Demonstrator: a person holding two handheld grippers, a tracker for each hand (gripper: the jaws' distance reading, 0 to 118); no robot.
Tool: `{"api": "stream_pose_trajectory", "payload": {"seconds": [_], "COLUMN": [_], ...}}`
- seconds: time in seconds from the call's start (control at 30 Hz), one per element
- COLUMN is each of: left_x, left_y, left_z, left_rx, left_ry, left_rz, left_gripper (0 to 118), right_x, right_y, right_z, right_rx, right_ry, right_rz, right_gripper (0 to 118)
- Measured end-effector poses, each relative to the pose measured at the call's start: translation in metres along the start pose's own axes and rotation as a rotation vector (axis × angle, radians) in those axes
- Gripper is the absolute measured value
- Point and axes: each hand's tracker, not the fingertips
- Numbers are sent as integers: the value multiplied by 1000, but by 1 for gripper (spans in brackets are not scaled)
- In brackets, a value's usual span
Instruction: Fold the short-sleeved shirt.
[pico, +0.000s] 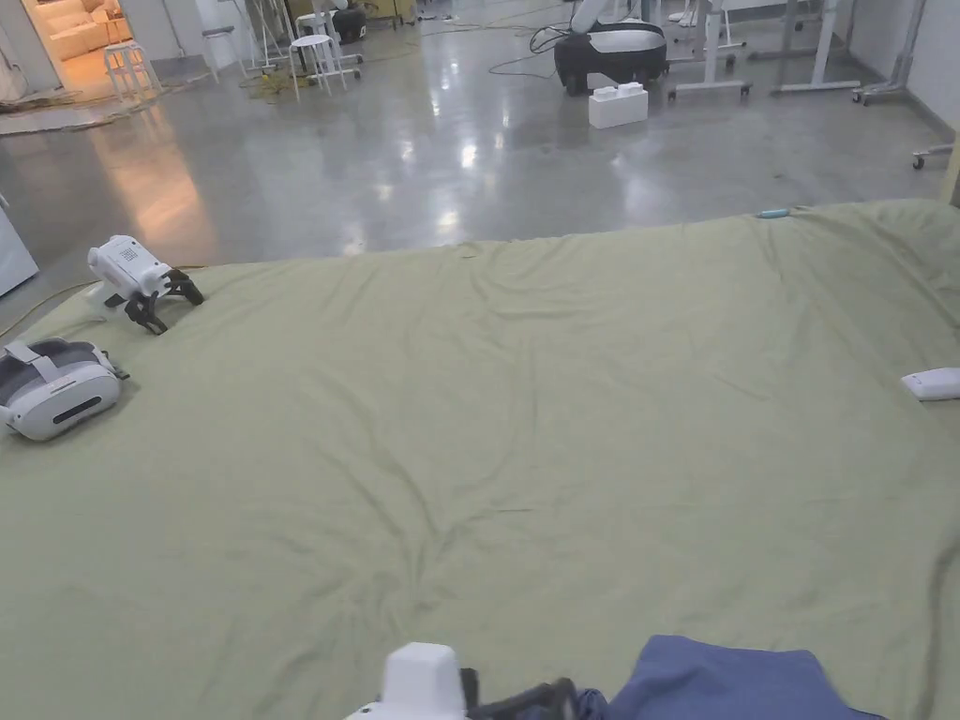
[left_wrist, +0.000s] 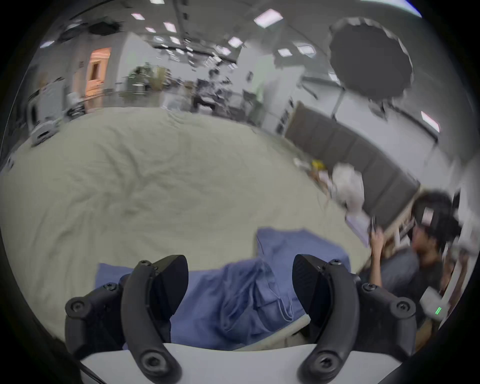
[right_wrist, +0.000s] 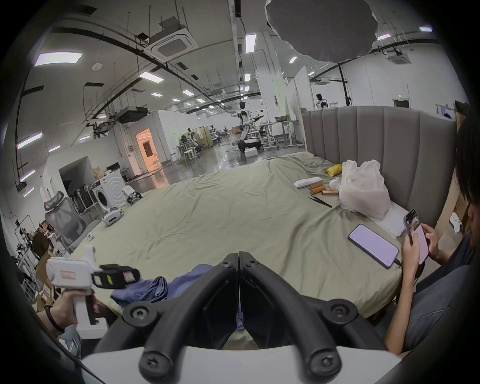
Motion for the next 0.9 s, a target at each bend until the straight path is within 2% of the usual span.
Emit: {"api": "stream_pose_trajectory", "payload": {"seconds": [0.03,0.07,0.1,0.13,0.2,0.27,0.3,0.4,0.47,0.5,0.53,0.57,0.6,0.63,0.67,0.7,0.73,0.83,0.9], "left_x": [-10,-19,-28,-33,-39,-36,-33,-16,-20,-18,-21,-27,-35,-49,-62,-81,-99,-151,-173], "left_y": [-1,-3,-7,-14,-29,-47,-55,-73,-68,-61,-55,-47,-38,-29,-22,-17,-15,-21,-35], "left_z": [7,9,4,-6,-28,-60,-74,-100,-96,-90,-81,-65,-46,-28,-15,1,14,29,19], "left_rx": [21,32,18,-11,-42,-128,-166,-242,-210,-223,-210,-151,-103,-77,-83,-79,-60,-45,-65], "left_ry": [17,-3,-53,-64,-99,-213,-220,-164,-165,-168,-176,-169,-153,-165,-161,-135,-98,-17,-27], "left_rz": [99,156,204,234,282,360,371,255,311,329,330,323,320,337,357,387,418,519,638], "left_gripper": [78,62,34,0,0,0,0,0,0,0,11,28,55,65,65,83,90,90,90], "right_x": [0,0,0,0,-1,-4,-5,-8,-9,-10,-11,-11,-12,-13,-14,-15,-16,-21,-23], "right_y": [-1,-2,-2,-3,-4,-4,-4,-3,-2,-2,-2,-1,0,0,1,2,2,1,-1], "right_z": [0,0,0,0,0,2,3,5,4,2,0,-2,-4,-6,-7,-10,-12,-14,-14], "right_rx": [0,1,-4,-11,-24,-30,-31,-28,-30,-33,-34,-37,-39,-39,-39,-43,-47,-56,-62], "right_ry": [1,-1,-1,1,3,-1,-5,-10,-12,-12,-10,-7,-1,5,11,22,29,45,50], "right_rz": [-2,-3,-4,-4,2,12,13,9,12,15,18,17,16,16,17,19,24,32,34], "right_gripper": [0,0,0,0,0,0,0,0,0,0,0,0,0,0,0,0,0,0,0]}}
